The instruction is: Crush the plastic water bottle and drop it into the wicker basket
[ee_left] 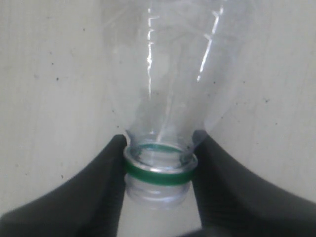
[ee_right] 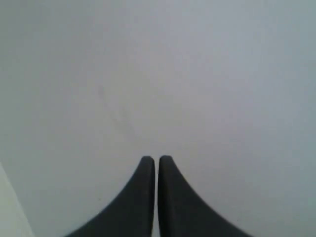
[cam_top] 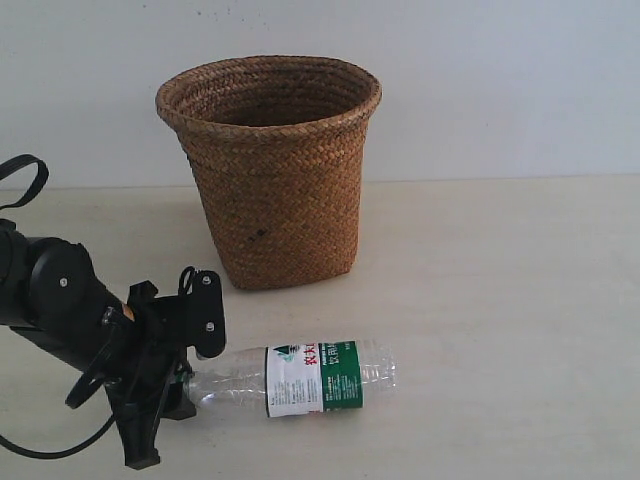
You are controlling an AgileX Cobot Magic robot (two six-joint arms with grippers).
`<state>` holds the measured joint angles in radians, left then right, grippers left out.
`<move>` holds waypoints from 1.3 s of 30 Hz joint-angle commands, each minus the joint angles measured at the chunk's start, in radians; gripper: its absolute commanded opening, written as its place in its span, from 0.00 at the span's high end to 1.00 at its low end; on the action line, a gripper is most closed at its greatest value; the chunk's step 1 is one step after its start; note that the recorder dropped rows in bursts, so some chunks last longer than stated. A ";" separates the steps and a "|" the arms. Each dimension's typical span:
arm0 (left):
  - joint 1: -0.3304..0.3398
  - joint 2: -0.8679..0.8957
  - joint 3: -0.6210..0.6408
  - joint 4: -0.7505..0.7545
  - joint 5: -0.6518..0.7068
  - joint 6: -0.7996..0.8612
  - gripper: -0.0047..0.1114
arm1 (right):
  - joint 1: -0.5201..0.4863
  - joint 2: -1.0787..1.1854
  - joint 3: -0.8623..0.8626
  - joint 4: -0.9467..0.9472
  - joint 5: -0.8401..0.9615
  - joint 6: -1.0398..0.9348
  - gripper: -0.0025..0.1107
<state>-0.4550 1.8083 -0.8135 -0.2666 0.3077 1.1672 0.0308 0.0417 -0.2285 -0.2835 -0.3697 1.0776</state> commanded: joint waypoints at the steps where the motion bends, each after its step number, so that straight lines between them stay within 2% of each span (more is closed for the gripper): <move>1: -0.007 -0.002 -0.005 0.001 0.013 0.000 0.93 | 0.004 0.202 -0.186 -0.565 -0.051 0.487 0.98; 3: -0.007 -0.002 -0.005 0.001 0.013 0.000 0.93 | 0.004 0.337 -0.255 -0.796 -0.138 0.705 0.98; 6: -0.007 -0.002 -0.005 0.001 0.015 0.000 0.93 | 0.004 0.536 -0.349 -1.046 -0.250 0.902 0.98; 11: -0.007 -0.002 -0.005 -0.004 0.015 0.000 0.93 | 0.004 0.822 -0.428 -1.288 -0.362 1.018 0.98; 16: -0.007 -0.002 -0.005 -0.004 0.013 0.000 0.93 | 0.046 1.002 -0.433 -1.346 -0.407 1.018 0.98; 18: -0.007 -0.002 -0.005 -0.004 0.013 0.000 0.93 | 0.115 1.058 -0.435 -1.362 -0.379 1.018 0.98; 22: -0.007 -0.002 -0.005 -0.004 0.013 0.000 0.93 | 0.302 1.146 -0.440 -1.376 -0.169 1.018 0.98; 29: -0.007 -0.002 -0.005 -0.004 0.013 0.000 0.93 | 0.551 1.325 -0.477 -1.348 0.101 1.018 0.98; 34: -0.007 -0.002 -0.005 -0.006 0.014 0.000 0.93 | 0.618 1.465 -0.509 -1.288 0.147 1.014 0.98; 39: -0.007 -0.002 -0.005 -0.006 0.014 0.000 0.93 | 0.629 1.544 -0.542 -1.295 0.200 1.008 0.98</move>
<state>-0.4550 1.8083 -0.8135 -0.2666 0.3114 1.1672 0.6553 1.5616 -0.7493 -1.5850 -0.2069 2.0965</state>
